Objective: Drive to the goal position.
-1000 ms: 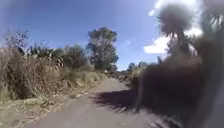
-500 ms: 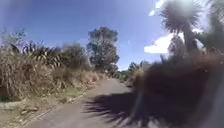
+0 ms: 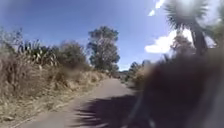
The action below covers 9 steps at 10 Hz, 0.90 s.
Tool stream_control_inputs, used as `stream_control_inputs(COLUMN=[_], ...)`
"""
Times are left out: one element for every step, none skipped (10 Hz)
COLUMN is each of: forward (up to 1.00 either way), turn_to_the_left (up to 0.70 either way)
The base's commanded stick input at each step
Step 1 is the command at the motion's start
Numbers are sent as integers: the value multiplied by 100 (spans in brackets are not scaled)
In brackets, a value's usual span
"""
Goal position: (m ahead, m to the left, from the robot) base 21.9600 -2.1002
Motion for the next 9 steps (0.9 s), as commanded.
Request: stream_control_inputs(forward=[100, 100, 100, 100, 100, 100, 100, 100, 100], turn_to_the_left=[5, 9, 15, 24, 32, 0, 0, 0, 0])
